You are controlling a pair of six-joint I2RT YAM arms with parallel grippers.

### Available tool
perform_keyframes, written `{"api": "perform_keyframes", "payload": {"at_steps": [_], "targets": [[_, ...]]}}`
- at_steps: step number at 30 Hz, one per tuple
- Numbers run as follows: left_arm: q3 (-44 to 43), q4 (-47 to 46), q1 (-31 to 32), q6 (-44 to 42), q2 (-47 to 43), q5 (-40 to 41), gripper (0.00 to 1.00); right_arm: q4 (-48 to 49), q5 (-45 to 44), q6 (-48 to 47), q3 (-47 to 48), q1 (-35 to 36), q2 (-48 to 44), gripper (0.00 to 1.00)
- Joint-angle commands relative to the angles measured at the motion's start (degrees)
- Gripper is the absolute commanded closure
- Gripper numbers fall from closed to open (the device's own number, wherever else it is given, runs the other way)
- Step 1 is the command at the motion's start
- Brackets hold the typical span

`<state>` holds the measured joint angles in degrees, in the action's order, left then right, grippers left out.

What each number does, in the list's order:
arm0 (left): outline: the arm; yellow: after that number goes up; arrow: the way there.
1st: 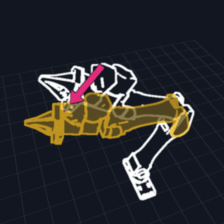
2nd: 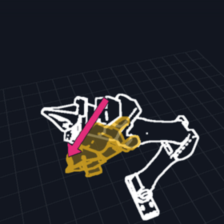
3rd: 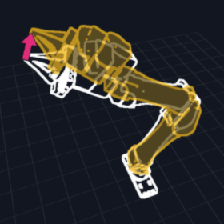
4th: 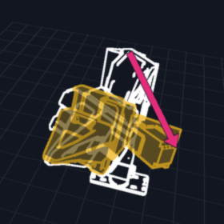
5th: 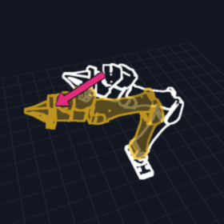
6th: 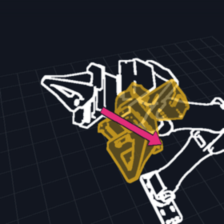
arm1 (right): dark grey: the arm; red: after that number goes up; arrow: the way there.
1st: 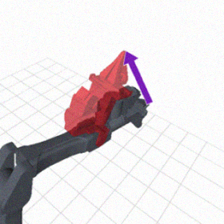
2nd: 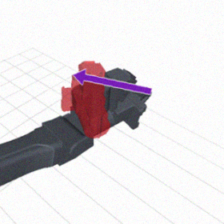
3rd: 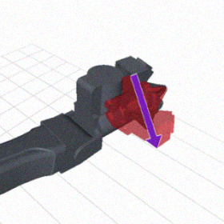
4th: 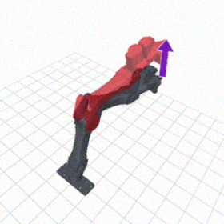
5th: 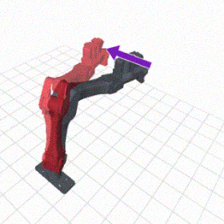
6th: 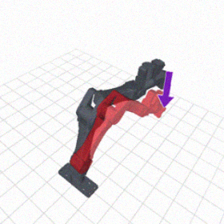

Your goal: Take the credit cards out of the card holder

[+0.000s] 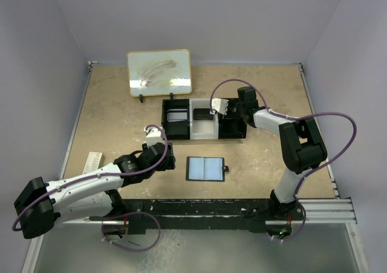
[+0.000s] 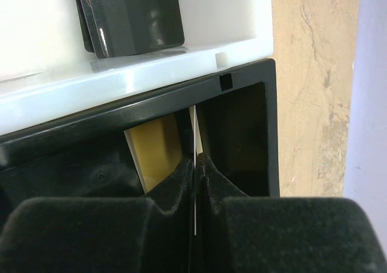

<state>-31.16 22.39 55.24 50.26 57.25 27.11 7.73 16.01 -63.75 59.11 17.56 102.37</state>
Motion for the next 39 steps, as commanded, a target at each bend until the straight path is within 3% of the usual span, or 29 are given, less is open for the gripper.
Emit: {"api": "perform_keyframes", "payload": {"at_steps": [1, 17, 18, 19, 26, 39], "targets": [[-1.8, -1.0, -0.2, -0.8, -0.2, -0.4, 0.39, 1.2, -0.2, -1.7, -0.1, -0.2, -0.4, 0.89], [-1.8, -0.5, -0.3, -0.8, 0.1, -1.0, 0.39, -0.5, -0.7, 1.2, -1.1, -0.4, -1.2, 0.78], [-1.9, -0.5, -0.2, -0.8, 0.2, -1.2, 0.39, -1.4, -0.3, 1.4, -0.8, -0.4, -1.4, 0.48], [-2.0, -0.4, -0.2, -0.8, 0.3, -1.3, 0.39, -2.3, -0.1, 1.6, -0.5, -0.5, -1.4, 0.32], [-2.1, 0.6, -0.2, -0.3, -0.7, -1.7, 0.39, -3.5, -1.2, 2.7, 0.5, -0.7, -0.9, 0.33], [-2.3, 2.0, -0.2, 0.8, -2.0, -1.2, 0.40, 8.1, -8.3, 8.4, -2.4, -0.7, -1.9, 0.35]]}}
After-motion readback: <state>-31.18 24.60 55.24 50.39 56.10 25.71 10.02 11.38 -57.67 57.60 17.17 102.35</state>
